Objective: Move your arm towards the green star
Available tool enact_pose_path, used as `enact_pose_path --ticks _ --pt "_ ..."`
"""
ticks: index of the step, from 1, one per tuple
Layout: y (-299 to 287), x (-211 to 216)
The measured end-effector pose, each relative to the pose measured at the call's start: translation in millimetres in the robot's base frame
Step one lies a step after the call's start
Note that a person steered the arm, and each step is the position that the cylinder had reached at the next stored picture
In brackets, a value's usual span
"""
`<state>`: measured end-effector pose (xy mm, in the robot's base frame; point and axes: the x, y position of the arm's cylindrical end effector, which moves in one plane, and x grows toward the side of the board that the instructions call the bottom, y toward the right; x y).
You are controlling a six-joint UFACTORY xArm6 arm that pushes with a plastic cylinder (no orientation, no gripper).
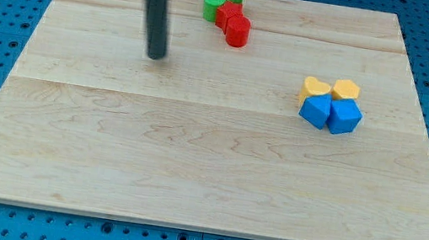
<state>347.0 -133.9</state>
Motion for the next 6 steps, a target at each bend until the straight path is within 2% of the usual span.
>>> enact_pose_path --ticks 3,5,6 --pt "-2.5 -141.4" --pt "58.6 -155.3" --pt "128.1 -154.9"
